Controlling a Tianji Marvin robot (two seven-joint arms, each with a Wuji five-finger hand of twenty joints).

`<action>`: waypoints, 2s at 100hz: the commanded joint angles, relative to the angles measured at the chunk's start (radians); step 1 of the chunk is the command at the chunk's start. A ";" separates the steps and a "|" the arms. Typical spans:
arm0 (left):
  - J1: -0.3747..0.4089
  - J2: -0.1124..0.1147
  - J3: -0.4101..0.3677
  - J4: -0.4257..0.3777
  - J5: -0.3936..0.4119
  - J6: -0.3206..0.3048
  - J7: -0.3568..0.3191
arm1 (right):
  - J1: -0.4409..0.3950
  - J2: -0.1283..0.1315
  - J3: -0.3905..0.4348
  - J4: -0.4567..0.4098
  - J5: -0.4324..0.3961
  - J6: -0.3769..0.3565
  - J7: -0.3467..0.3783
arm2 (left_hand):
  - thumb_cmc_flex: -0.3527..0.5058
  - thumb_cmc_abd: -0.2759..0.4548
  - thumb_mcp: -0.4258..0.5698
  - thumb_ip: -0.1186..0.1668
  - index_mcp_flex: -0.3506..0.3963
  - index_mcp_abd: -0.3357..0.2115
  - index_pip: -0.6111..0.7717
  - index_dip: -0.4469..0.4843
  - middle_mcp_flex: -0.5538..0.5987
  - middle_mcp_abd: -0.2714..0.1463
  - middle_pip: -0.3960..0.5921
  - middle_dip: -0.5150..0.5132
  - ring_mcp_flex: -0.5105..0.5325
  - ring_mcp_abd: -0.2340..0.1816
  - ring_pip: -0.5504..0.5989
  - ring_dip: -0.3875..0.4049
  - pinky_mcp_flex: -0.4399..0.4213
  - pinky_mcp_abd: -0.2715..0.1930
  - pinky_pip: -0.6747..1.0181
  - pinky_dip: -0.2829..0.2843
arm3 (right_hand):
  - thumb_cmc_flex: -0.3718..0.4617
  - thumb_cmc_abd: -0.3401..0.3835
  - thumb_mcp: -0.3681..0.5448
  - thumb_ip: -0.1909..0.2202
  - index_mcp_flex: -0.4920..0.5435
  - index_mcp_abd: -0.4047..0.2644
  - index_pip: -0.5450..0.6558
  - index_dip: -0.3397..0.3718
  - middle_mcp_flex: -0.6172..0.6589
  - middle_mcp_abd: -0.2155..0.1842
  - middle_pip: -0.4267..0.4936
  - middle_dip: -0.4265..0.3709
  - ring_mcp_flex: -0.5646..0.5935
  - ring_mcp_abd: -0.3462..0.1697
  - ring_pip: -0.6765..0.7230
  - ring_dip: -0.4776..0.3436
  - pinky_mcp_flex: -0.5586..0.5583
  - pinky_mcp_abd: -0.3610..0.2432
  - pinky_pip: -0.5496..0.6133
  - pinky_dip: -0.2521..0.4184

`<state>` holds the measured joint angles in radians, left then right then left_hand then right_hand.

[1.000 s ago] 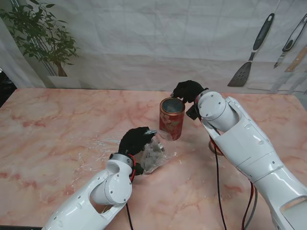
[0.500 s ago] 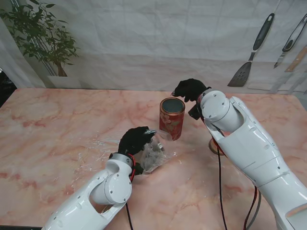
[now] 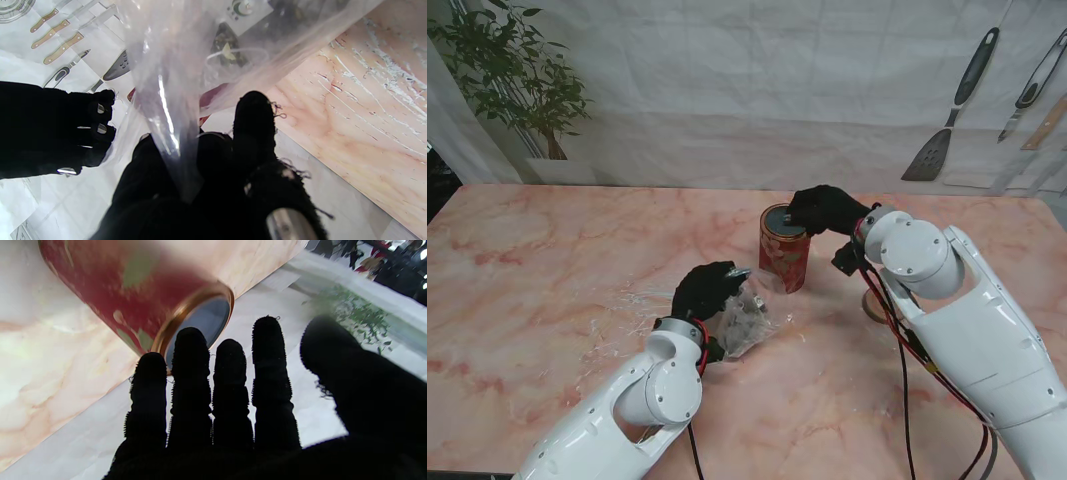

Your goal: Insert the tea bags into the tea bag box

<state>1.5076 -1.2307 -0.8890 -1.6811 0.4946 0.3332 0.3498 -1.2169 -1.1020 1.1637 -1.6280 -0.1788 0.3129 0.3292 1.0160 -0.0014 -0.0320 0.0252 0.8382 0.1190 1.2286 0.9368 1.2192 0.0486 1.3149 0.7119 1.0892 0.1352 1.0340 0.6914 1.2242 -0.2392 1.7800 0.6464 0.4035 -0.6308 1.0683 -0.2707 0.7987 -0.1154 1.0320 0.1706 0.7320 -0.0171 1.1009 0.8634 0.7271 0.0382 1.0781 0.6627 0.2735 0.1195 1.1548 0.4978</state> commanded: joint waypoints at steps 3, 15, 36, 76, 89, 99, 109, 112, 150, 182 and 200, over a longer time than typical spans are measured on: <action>-0.008 -0.002 -0.002 -0.011 0.001 0.008 -0.014 | -0.035 0.013 0.000 -0.017 0.004 -0.017 0.038 | 0.055 0.021 0.014 0.004 0.087 0.144 0.122 0.043 0.002 -0.028 -0.085 -0.014 0.180 0.130 0.554 -0.003 -0.099 -0.090 0.314 0.001 | 0.025 0.022 -0.022 -0.029 0.014 0.000 0.020 -0.014 0.012 -0.001 0.027 0.013 0.027 0.007 0.038 0.014 -0.001 0.016 0.017 0.017; -0.010 -0.002 -0.003 -0.012 0.004 0.012 -0.012 | -0.069 0.024 0.012 -0.027 0.044 -0.075 0.086 | 0.056 0.020 0.015 0.004 0.088 0.144 0.122 0.043 0.002 -0.028 -0.085 -0.014 0.180 0.130 0.554 -0.003 -0.099 -0.090 0.314 0.001 | 0.045 0.036 -0.037 -0.027 0.017 0.007 0.033 -0.027 0.016 0.004 0.034 0.016 0.027 0.011 0.048 0.017 -0.002 0.015 0.019 0.022; -0.009 -0.004 -0.003 -0.020 0.010 0.014 -0.001 | -0.104 0.043 0.010 -0.025 0.080 -0.152 0.161 | 0.057 0.020 0.015 0.004 0.088 0.147 0.122 0.043 0.002 -0.026 -0.084 -0.015 0.180 0.130 0.554 -0.003 -0.099 -0.090 0.314 0.001 | 0.069 0.063 -0.057 -0.023 0.024 0.012 0.045 -0.046 0.021 0.006 0.042 0.018 0.028 0.014 0.058 0.020 -0.004 0.013 0.020 0.026; 0.007 -0.013 0.011 -0.033 0.015 -0.023 0.045 | -0.079 0.057 -0.044 0.034 0.140 -0.180 0.255 | 0.058 0.020 0.015 0.004 0.088 0.147 0.120 0.043 0.002 -0.024 -0.084 -0.016 0.180 0.133 0.554 -0.003 -0.099 -0.090 0.314 0.001 | 0.082 0.117 -0.100 -0.010 0.049 0.031 0.028 -0.107 0.015 0.003 0.100 0.060 0.012 0.009 0.088 0.033 -0.018 0.013 0.021 0.034; 0.011 -0.016 0.018 -0.033 0.012 -0.041 0.058 | -0.063 0.060 -0.063 0.053 0.144 -0.178 0.272 | 0.058 0.020 0.015 0.004 0.088 0.149 0.119 0.042 0.001 -0.023 -0.085 -0.016 0.180 0.135 0.553 -0.003 -0.099 -0.088 0.314 0.001 | 0.072 0.134 -0.112 -0.006 0.047 0.027 0.000 -0.131 0.014 -0.003 0.117 0.086 0.009 0.008 0.097 0.036 -0.020 0.005 0.021 0.036; 0.017 -0.016 0.024 -0.034 0.016 -0.061 0.066 | -0.051 0.060 -0.076 0.069 0.156 -0.172 0.286 | 0.058 0.020 0.014 0.004 0.088 0.148 0.120 0.043 0.001 -0.023 -0.085 -0.016 0.180 0.134 0.553 -0.003 -0.099 -0.087 0.314 0.001 | 0.063 0.151 -0.120 -0.001 0.037 0.031 -0.034 -0.141 0.007 -0.003 0.128 0.105 0.001 0.007 0.100 0.037 -0.025 0.004 0.022 0.038; 0.024 -0.015 0.030 -0.037 0.024 -0.082 0.073 | -0.039 0.062 -0.089 0.082 0.156 -0.168 0.299 | 0.058 0.020 0.015 0.004 0.088 0.147 0.120 0.043 0.001 -0.024 -0.085 -0.016 0.180 0.134 0.553 -0.003 -0.099 -0.087 0.314 0.002 | 0.040 0.166 -0.126 0.014 0.024 0.041 -0.081 -0.131 -0.001 -0.006 0.129 0.121 -0.005 0.004 0.103 0.037 -0.029 0.002 0.023 0.040; 0.027 -0.014 0.031 -0.039 0.027 -0.088 0.074 | -0.037 0.063 -0.092 0.083 0.153 -0.166 0.299 | 0.059 0.020 0.015 0.004 0.088 0.147 0.120 0.043 0.001 -0.023 -0.085 -0.016 0.180 0.134 0.553 -0.003 -0.099 -0.087 0.314 0.002 | 0.030 0.168 -0.125 0.019 0.024 0.042 -0.091 -0.127 -0.002 -0.006 0.131 0.124 -0.006 0.002 0.105 0.037 -0.029 0.002 0.024 0.041; 0.048 -0.008 0.028 -0.065 0.046 -0.113 0.078 | -0.032 0.071 -0.108 0.066 0.099 -0.106 0.307 | 0.059 0.020 0.015 0.004 0.089 0.147 0.119 0.043 0.001 -0.023 -0.086 -0.016 0.180 0.132 0.553 -0.003 -0.099 -0.086 0.314 0.002 | -0.138 0.186 -0.127 0.135 0.015 0.092 -0.244 0.064 -0.027 0.002 0.135 0.143 -0.025 0.006 0.115 0.041 -0.036 0.007 0.027 0.048; 0.053 -0.004 0.042 -0.062 0.043 -0.176 0.076 | -0.016 0.069 -0.136 0.074 0.106 -0.079 0.310 | 0.059 0.020 0.015 0.004 0.088 0.149 0.118 0.043 0.002 -0.021 -0.086 -0.016 0.180 0.134 0.552 -0.003 -0.099 -0.086 0.314 0.002 | -0.184 0.147 -0.186 0.129 -0.012 0.121 -0.266 0.078 -0.049 0.022 0.146 0.161 -0.039 0.014 0.133 0.052 -0.034 0.027 0.037 0.057; 0.047 -0.002 0.054 -0.054 0.041 -0.210 0.068 | -0.001 0.067 -0.159 0.079 0.109 -0.065 0.306 | 0.059 0.020 0.015 0.004 0.088 0.148 0.119 0.044 0.000 -0.021 -0.087 -0.015 0.180 0.135 0.552 -0.002 -0.099 -0.085 0.314 0.002 | -0.197 0.140 -0.228 0.121 0.003 0.130 -0.257 0.087 -0.042 0.030 0.150 0.166 -0.033 0.022 0.139 0.055 -0.029 0.040 0.042 0.062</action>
<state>1.5575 -1.2306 -0.8415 -1.7314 0.5405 0.1307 0.4354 -1.2200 -1.0305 1.0102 -1.5501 -0.0705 0.2440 0.6247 1.0160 -0.0014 -0.0312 0.0294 0.8382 0.1190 1.2286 0.9368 1.2192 0.0486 1.3149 0.7119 1.0892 0.1353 1.0340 0.6914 1.2242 -0.2391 1.7803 0.6464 0.2498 -0.4652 0.8728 -0.1591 0.8019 0.0019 0.7722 0.2445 0.6987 0.0120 1.2164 1.0114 0.7075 0.0557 1.1790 0.7016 0.2463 0.1412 1.1575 0.5444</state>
